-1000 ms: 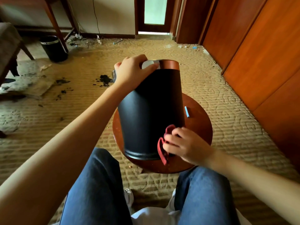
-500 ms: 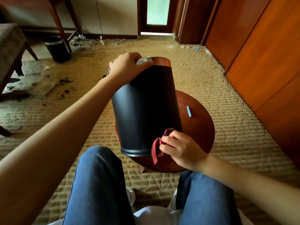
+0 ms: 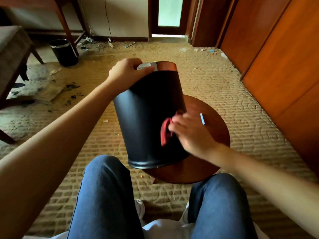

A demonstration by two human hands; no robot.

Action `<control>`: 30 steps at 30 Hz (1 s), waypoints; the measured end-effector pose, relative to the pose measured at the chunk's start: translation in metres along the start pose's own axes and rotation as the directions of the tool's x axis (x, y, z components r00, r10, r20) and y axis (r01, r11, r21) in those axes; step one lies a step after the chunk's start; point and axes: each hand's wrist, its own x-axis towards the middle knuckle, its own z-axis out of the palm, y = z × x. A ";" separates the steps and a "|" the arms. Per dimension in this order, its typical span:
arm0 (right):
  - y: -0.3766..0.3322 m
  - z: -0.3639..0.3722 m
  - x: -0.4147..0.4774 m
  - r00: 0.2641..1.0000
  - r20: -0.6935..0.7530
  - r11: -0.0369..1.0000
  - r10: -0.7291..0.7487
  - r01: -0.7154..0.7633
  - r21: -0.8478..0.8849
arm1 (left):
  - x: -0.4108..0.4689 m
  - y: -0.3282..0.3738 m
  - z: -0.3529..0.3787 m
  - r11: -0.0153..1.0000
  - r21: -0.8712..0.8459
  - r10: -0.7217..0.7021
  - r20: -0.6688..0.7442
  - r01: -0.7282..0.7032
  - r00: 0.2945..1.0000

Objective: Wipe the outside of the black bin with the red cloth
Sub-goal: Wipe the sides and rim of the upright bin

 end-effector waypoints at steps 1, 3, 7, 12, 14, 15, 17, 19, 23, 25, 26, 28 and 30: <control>-0.007 0.002 -0.030 0.998 0.060 1.000 -0.015 0.014 0.027 | 0.001 -0.002 0.000 1.000 -0.007 -0.001 -0.001 0.001 1.000; -0.007 0.000 -0.061 0.991 0.124 0.998 -0.049 0.043 0.049 | 0.003 -0.001 0.003 1.000 -0.011 0.008 -0.006 -0.008 1.000; 0.022 -0.016 -0.016 0.976 0.160 0.986 -0.145 0.157 -0.064 | 0.003 0.010 0.011 0.999 0.007 0.033 -0.004 -0.033 0.999; 0.021 -0.023 0.060 0.999 -0.048 0.993 0.021 -0.027 -0.111 | 0.003 0.012 0.014 0.999 0.041 0.025 -0.027 -0.024 0.999; 0.003 -0.010 0.039 0.997 -0.022 0.993 -0.069 0.066 -0.099 | 0.004 0.008 0.013 0.999 0.031 -0.005 -0.040 0.007 0.999; -0.006 -0.005 0.018 0.991 0.034 0.988 -0.133 0.135 -0.072 | 0.005 0.005 0.011 1.000 0.022 -0.016 -0.044 0.017 0.999; -0.018 0.002 -0.028 0.966 0.130 0.974 -0.221 0.226 -0.025 | 0.004 -0.001 0.010 1.000 -0.003 -0.029 -0.051 0.029 0.998; -0.020 0.001 -0.050 0.961 0.157 0.973 -0.226 0.229 -0.002 | 0.002 -0.002 0.009 0.999 -0.015 -0.034 -0.076 0.033 0.997; -0.044 0.012 -0.026 0.933 0.152 0.942 -0.328 0.334 -0.020 | -0.002 0.005 0.011 1.000 0.004 -0.029 -0.103 0.029 0.994; -0.073 0.032 -0.007 0.914 0.160 0.924 -0.373 0.381 -0.019 | -0.003 0.013 0.014 0.999 0.034 -0.016 -0.108 0.020 0.994; -0.087 0.044 0.001 0.907 0.176 0.919 -0.383 0.393 -0.026 | -0.004 0.016 0.016 0.999 0.043 -0.010 -0.115 0.015 0.993; -0.104 0.060 0.011 0.885 0.235 0.905 -0.402 0.423 -0.045 | -0.004 0.022 0.021 0.999 0.050 0.011 -0.132 -0.004 0.991; -0.100 0.059 0.009 0.889 0.216 0.905 -0.404 0.422 -0.043 | -0.004 0.024 0.023 0.998 0.052 0.029 -0.141 -0.022 0.990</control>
